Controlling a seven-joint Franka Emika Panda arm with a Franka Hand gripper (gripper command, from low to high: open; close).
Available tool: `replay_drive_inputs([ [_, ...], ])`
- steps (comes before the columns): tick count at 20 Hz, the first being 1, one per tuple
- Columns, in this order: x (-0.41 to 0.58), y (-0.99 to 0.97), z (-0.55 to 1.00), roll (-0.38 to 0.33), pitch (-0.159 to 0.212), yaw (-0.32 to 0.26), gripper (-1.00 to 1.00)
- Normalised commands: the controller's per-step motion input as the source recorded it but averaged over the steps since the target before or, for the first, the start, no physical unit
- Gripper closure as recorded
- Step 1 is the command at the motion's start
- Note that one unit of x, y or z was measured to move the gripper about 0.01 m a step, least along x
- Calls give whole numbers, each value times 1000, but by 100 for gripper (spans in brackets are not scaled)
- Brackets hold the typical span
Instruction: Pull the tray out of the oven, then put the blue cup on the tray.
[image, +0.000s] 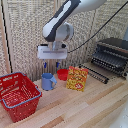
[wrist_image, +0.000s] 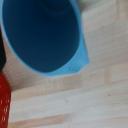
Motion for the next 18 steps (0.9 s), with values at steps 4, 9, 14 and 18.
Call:
replay_drive_inputs([
  [4, -44, -111, -159, -76, 99, 134, -100],
  [9, 0, -241, -30, -95, 34, 154, -100],
  [14, 59, -187, 20, -29, 0, 98, -100],
  [18, 121, -107, 0, -14, -1, 38, -100],
])
